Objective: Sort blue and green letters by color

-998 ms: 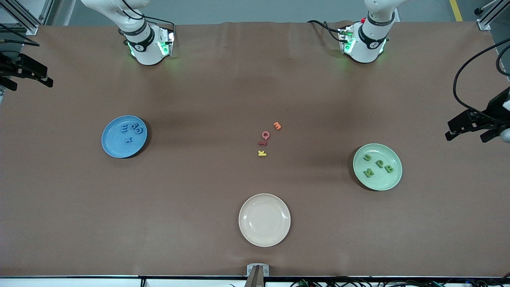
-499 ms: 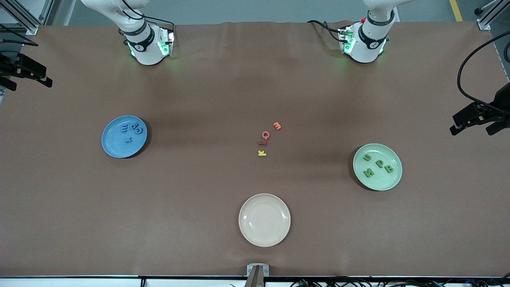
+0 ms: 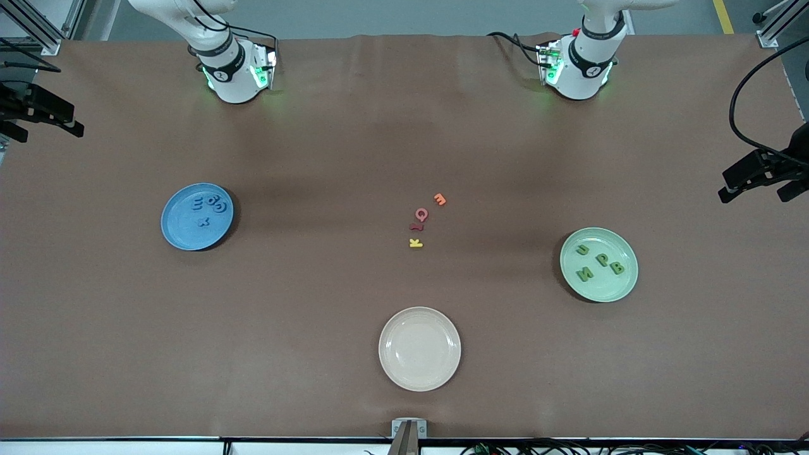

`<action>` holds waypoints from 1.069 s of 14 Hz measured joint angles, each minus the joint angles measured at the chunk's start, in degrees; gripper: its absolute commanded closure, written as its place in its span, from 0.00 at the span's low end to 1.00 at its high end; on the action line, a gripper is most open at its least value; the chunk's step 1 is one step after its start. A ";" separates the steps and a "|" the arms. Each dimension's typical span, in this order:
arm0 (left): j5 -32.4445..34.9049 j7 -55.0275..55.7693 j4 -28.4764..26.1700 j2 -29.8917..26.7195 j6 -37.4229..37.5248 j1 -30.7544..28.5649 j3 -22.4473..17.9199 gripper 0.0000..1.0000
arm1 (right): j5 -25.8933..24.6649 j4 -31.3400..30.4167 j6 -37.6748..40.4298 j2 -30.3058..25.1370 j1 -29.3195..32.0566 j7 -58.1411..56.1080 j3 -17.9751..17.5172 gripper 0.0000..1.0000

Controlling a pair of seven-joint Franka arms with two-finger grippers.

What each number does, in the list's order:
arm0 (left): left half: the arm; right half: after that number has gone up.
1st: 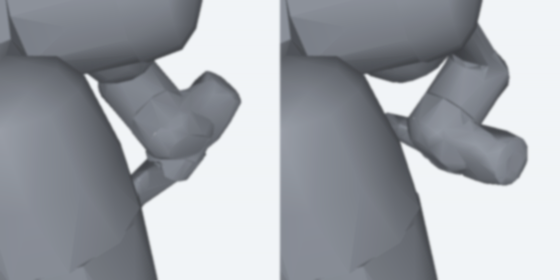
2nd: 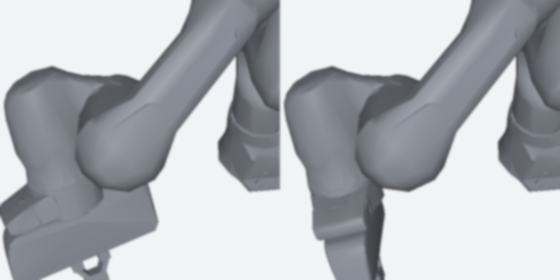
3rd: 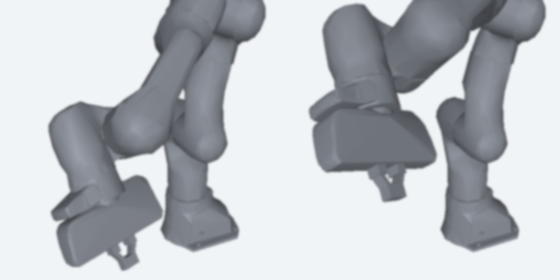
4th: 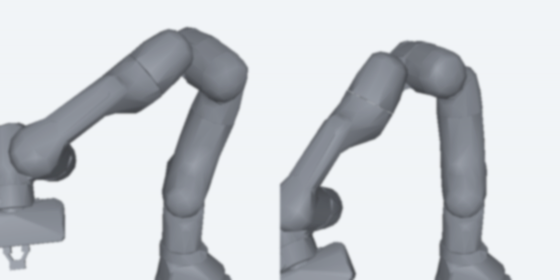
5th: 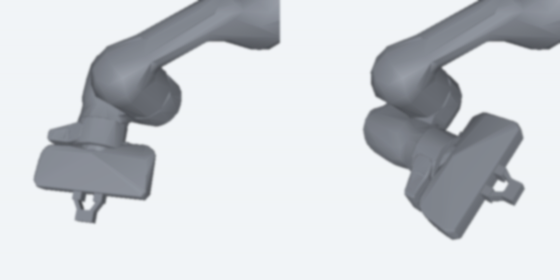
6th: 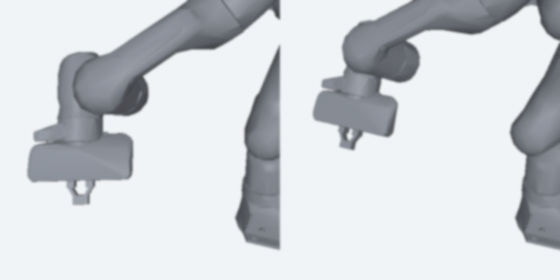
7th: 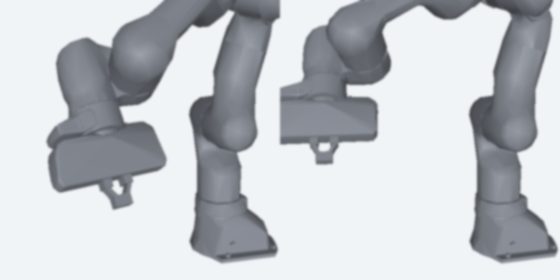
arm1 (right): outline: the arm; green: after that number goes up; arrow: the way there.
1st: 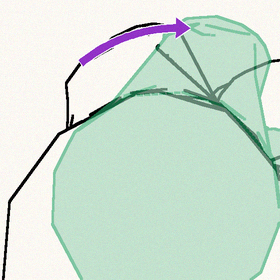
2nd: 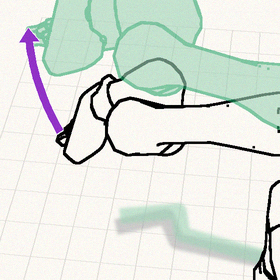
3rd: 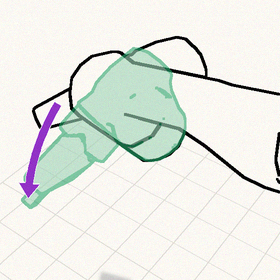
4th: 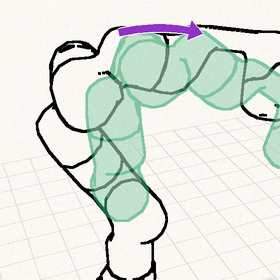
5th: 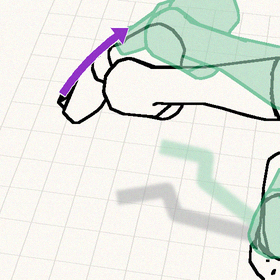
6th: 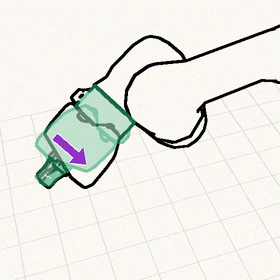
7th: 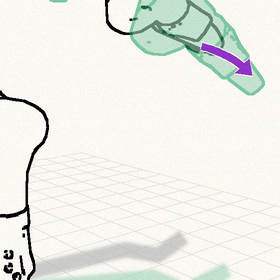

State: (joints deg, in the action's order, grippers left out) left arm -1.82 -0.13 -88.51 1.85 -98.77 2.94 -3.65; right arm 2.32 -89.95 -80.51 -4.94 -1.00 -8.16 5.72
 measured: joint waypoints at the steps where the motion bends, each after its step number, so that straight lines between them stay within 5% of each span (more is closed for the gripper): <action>1: 0.00 0.00 0.01 -0.17 0.00 0.00 -0.04 0.00 | 0.09 0.00 0.01 0.00 0.00 0.01 0.00 0.00; 15: 0.00 0.01 0.00 -3.20 2.85 -0.06 -0.19 0.00 | 0.16 -0.65 0.00 0.00 0.97 -0.02 0.36 0.00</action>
State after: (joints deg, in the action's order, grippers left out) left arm -1.82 -0.12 -88.52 -1.35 -95.92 2.88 -3.83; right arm 2.48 -90.60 -80.50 -4.94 -0.02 -8.18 6.08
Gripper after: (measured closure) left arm 0.000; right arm 0.000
